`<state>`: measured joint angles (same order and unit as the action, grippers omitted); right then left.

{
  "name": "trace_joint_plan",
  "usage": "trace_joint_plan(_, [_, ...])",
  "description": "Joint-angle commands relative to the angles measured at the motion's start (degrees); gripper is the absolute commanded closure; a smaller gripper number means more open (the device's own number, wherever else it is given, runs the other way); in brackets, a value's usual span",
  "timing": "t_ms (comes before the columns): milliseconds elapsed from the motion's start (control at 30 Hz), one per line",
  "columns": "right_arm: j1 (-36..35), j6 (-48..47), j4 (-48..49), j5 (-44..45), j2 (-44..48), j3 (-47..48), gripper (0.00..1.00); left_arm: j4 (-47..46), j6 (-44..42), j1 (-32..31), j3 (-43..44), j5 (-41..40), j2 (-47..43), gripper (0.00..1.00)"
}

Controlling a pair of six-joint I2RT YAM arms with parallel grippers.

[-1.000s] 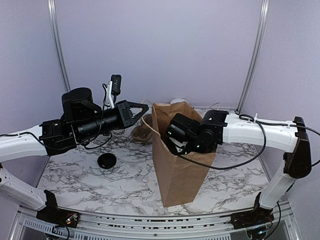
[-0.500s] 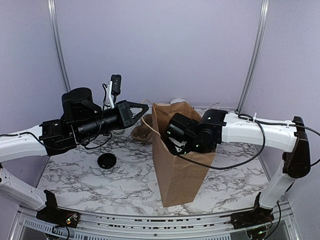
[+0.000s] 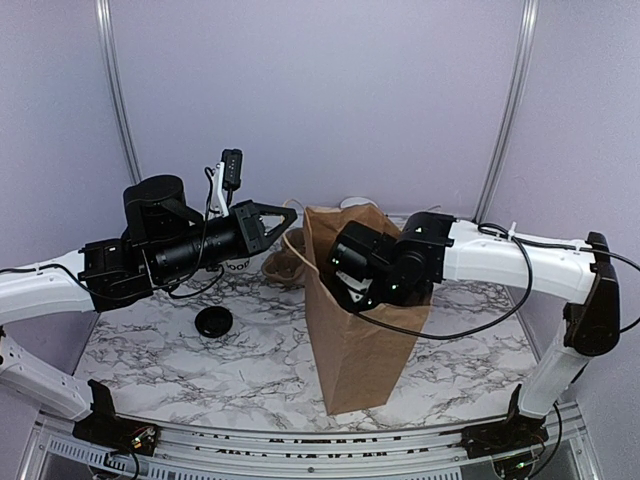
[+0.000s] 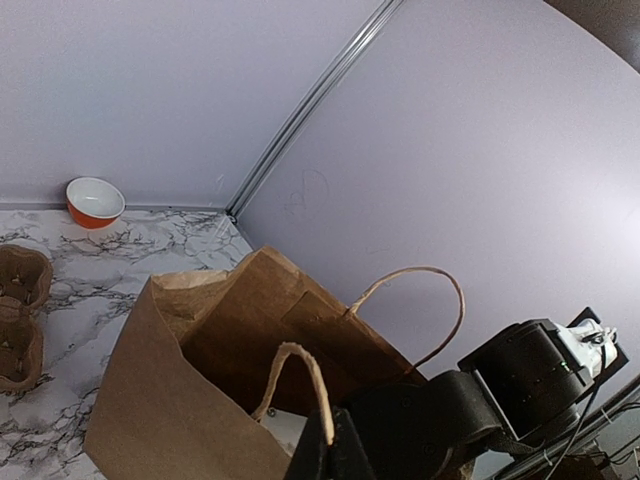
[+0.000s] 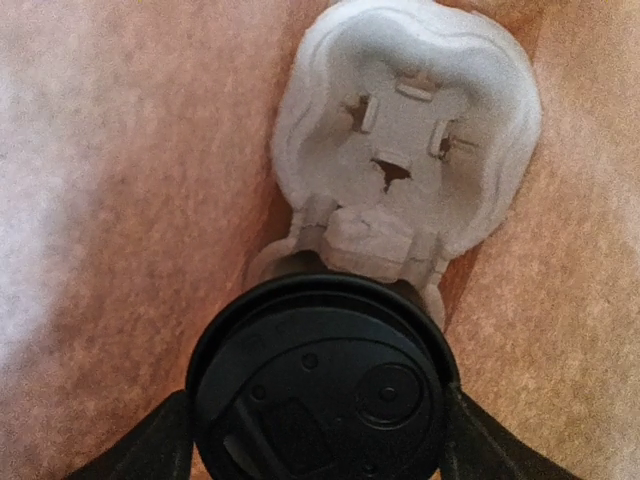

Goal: Pack the takeout coffee

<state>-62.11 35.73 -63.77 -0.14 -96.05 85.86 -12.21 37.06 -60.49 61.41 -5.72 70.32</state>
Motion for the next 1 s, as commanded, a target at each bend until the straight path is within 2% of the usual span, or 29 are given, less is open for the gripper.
trace_joint_plan(0, [-0.82,-0.79,-2.59,-0.05,-0.67,3.89,0.17,-1.95,-0.29,-0.13,-0.49,-1.76,-1.49,1.0])
trace_joint_plan(267, [-0.83,-1.24,-5.7,1.17,-1.09,8.9,0.13,-2.05,-0.84,-0.09,-0.41,-1.8,-1.38,1.0])
trace_joint_plan(700, [-0.85,-1.08,-9.96,4.26,-1.0,15.63,0.11,-1.99,-1.2,-0.11,0.12,-1.58,-0.76,1.0])
trace_joint_plan(967, [-0.82,-2.33,-12.55,7.18,-2.5,25.23,0.11,-1.94,-1.49,-0.09,0.05,-1.49,-1.13,1.0])
